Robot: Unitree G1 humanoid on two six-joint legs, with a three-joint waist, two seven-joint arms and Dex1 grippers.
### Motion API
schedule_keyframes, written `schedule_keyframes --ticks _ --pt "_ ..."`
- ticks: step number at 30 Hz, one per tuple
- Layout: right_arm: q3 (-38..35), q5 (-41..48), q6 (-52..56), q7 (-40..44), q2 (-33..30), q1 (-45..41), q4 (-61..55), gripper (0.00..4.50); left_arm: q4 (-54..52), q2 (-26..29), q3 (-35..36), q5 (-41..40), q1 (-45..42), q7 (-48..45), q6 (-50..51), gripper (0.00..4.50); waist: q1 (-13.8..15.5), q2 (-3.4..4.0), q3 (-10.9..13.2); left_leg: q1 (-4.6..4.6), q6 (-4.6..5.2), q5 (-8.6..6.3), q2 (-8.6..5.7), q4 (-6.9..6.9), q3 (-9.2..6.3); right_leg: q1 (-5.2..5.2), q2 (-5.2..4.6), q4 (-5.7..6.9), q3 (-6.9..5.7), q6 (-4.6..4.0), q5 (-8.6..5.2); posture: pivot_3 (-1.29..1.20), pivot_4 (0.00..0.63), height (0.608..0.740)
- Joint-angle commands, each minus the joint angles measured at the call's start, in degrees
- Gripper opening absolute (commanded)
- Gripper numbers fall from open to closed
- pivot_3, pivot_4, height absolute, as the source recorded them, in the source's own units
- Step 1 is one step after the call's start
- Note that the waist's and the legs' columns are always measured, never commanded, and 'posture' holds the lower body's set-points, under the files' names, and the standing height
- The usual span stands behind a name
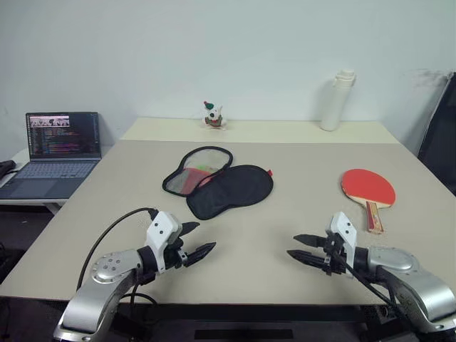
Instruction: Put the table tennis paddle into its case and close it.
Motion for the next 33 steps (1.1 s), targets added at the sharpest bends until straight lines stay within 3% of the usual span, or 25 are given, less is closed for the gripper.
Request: schedule_keyframes --ticks 1,9,12,14,22,33 --pt "-2.99 1.33 0.99 -0.90 -1.62 0.89 -3.34 2.39 0.98 -1.07 -0.32 0.80 -2.55 0.57 -2.24 3.81 0.03 -0.01 0.01 0.00 0.00 0.00 -0.01 0.01 0.00 0.00 -0.01 0.00 0.00 0.00 0.00 0.00 0.150 0.740" --pt "-7.20 3.78 5.32 -4.14 -3.33 4.16 -9.64 2.39 7.49 -0.71 -0.75 -1.67 -9.57 -5.26 -1.99 3.81 0.01 -0.01 0.01 0.00 0.00 0.00 0.01 -0.01 -0.01 -0.01 0.05 0.02 -0.03 0.00 0.00 0.00 0.150 0.740" --pt "-8.07 4.26 5.66 -5.23 -2.76 4.11 -9.42 2.41 10.87 -0.06 -0.84 -1.18 -12.70 -7.11 -2.01 4.43 -0.02 -0.01 0.01 0.02 0.00 0.00 0.01 0.00 -0.01 0.00 0.22 0.02 -0.03 0.00 0.00 0.00 0.150 0.740" --pt "-7.47 4.21 5.68 -6.03 -2.15 3.26 -9.53 2.41 14.16 0.83 -0.44 -0.72 -15.35 -8.46 -2.71 4.47 0.00 -0.01 0.01 0.01 0.00 0.00 0.01 0.00 -0.02 0.00 0.29 0.02 -0.03 0.00 0.00 0.00 0.150 0.740" --pt "-5.35 3.63 4.99 -9.04 1.33 1.06 -10.03 2.41 38.05 0.43 -4.94 8.51 -25.41 -13.30 -16.73 4.47 0.01 -0.01 0.03 -0.03 0.00 0.00 0.04 -0.01 -0.01 -0.01 0.39 0.00 -0.03 0.00 0.00 0.00 0.150 0.740" --pt "-6.54 3.94 4.22 -11.76 1.84 1.29 -10.25 2.41 69.24 -5.13 -9.95 18.12 -40.13 -15.48 -31.24 4.47 0.16 -0.05 0.01 -0.02 0.01 0.00 0.01 0.05 0.29 0.00 0.37 0.06 -0.05 0.02 0.01 0.00 0.150 0.740"
